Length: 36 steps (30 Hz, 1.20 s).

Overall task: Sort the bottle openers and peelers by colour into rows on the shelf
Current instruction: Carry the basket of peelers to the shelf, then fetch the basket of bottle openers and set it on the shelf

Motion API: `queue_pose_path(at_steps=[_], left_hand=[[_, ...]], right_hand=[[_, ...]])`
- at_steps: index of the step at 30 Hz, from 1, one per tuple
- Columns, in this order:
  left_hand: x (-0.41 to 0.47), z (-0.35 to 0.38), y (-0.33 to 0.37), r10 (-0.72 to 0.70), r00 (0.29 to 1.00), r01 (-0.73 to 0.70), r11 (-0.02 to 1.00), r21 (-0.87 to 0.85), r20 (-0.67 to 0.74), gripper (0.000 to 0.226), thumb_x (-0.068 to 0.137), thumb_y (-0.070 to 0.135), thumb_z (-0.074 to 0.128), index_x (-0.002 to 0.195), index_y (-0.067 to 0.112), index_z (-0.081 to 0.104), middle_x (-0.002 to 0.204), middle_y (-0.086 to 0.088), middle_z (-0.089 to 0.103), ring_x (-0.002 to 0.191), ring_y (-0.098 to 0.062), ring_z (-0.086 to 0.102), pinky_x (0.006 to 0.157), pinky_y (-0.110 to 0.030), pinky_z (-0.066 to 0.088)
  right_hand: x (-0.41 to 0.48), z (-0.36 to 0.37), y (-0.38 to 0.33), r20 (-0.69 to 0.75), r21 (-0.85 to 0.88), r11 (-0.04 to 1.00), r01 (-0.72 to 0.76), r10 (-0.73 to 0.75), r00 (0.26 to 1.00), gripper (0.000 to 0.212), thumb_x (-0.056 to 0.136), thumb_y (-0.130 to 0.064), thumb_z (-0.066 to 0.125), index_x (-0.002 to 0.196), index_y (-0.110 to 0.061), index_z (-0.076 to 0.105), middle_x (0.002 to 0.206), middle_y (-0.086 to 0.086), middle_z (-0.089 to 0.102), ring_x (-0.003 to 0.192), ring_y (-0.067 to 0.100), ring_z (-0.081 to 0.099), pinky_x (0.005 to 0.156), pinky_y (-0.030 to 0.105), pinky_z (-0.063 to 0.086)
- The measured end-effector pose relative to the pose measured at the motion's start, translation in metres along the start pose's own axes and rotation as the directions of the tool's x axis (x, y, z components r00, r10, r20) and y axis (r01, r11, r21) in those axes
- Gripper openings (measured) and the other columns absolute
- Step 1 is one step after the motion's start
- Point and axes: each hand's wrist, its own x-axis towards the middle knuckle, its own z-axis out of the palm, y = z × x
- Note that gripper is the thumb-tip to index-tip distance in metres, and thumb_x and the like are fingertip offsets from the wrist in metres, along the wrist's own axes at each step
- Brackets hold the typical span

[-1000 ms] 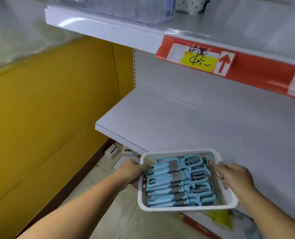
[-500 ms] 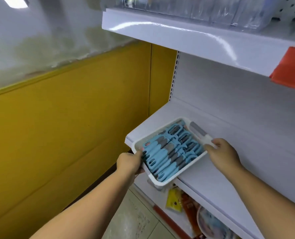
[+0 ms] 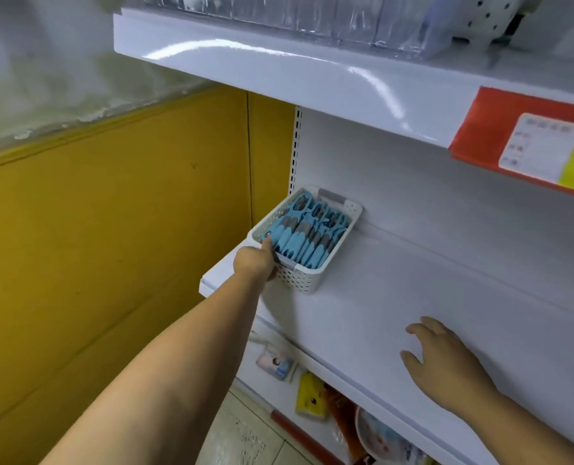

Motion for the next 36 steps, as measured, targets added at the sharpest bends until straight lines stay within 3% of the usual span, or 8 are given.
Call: queue_pose_path(at_steps=[5,8,13,15,19,25,30,36], left_hand=[[-0.018,0.006,-0.007,0.032,0.999,-0.035,0.995,0.095,0.035,0.048,0.1,0.044,0.035,0.123,0.004,0.047,0.122,-0.017,0.058,0.099,-0.031,0.06,0.068,-0.036,0.053],[-0.056,0.015,-0.016,0.204,0.976,-0.217,0.94,0.263,0.076,0.049,0.101,0.035,0.035,0.139,0.005,0.03,0.137,-0.015,0.046,0.117,-0.034,0.051,0.079,-0.036,0.046],[-0.142,0.042,-0.034,0.35,0.831,-0.556,0.562,0.612,0.433,0.054,0.1,0.038,0.034,0.141,0.003,0.034,0.144,-0.021,0.042,0.128,-0.038,0.043,0.105,-0.041,0.036],[-0.198,0.061,-0.044,0.33,0.741,-0.671,0.391,0.629,0.585,0.057,0.101,0.041,0.033,0.146,0.006,0.029,0.148,-0.018,0.038,0.133,-0.034,0.039,0.106,-0.038,0.032],[-0.352,0.096,-0.064,0.312,0.457,-0.887,0.09,0.453,0.833,0.058,0.1,0.043,0.033,0.148,0.011,0.024,0.151,-0.012,0.035,0.137,-0.026,0.034,0.108,-0.034,0.03],[-0.601,0.15,-0.088,0.132,0.054,-0.961,-0.261,0.087,0.99,0.058,0.1,0.049,0.025,0.149,0.018,0.024,0.157,-0.002,0.023,0.146,-0.022,0.015,0.117,-0.041,0.017],[-0.81,0.185,-0.106,0.025,-0.248,-0.897,-0.383,-0.22,0.969,0.057,0.101,0.047,0.027,0.15,0.016,0.024,0.159,-0.005,0.017,0.146,-0.024,0.014,0.117,-0.042,0.013],[-0.998,0.216,-0.145,-0.075,-0.421,-0.81,-0.417,-0.412,0.904,0.065,0.097,0.059,0.022,0.152,0.026,0.011,0.161,0.0,-0.001,0.148,-0.023,-0.004,0.118,-0.05,0.004]], right_hand=[[-0.033,0.0,0.018,-0.038,0.043,0.999,-0.015,0.016,0.999,0.047,0.099,-0.036,0.041,0.144,-0.024,0.031,0.157,-0.003,0.015,0.142,0.015,0.019,0.108,0.027,0.034],[-0.07,-0.001,0.031,-0.07,0.059,0.998,-0.026,0.03,0.997,0.048,0.099,-0.036,0.04,0.145,-0.025,0.029,0.157,-0.004,0.012,0.144,0.014,0.016,0.11,0.027,0.031],[-0.163,-0.006,0.071,-0.105,0.082,0.991,-0.108,0.117,0.988,0.051,0.099,-0.034,0.041,0.147,-0.022,0.027,0.158,-0.002,0.01,0.145,0.015,0.012,0.113,0.028,0.025],[-0.212,-0.011,0.091,-0.135,0.097,0.983,-0.153,0.166,0.977,0.051,0.099,-0.032,0.042,0.146,-0.019,0.028,0.158,0.0,0.012,0.145,0.017,0.012,0.113,0.029,0.025],[-0.33,-0.02,0.136,-0.207,0.064,0.973,-0.22,0.228,0.951,0.055,0.098,-0.038,0.041,0.146,-0.016,0.028,0.156,0.005,0.017,0.144,0.021,0.015,0.114,0.034,0.025],[-0.522,-0.043,0.218,-0.275,-0.009,0.918,-0.396,0.378,0.884,0.064,0.096,-0.037,0.043,0.151,-0.016,0.017,0.159,0.012,0.007,0.147,0.025,0.006,0.119,0.04,0.01],[-0.687,-0.075,0.283,-0.398,0.047,0.742,-0.669,0.628,0.669,0.06,0.095,-0.038,0.047,0.146,-0.016,0.026,0.153,0.012,0.022,0.141,0.029,0.02,0.115,0.042,0.023],[-0.864,-0.096,0.335,-0.426,0.144,0.478,-0.866,0.82,0.382,0.07,0.092,-0.044,0.05,0.15,-0.017,0.021,0.156,0.013,0.018,0.145,0.029,0.015,0.117,0.043,0.019]])
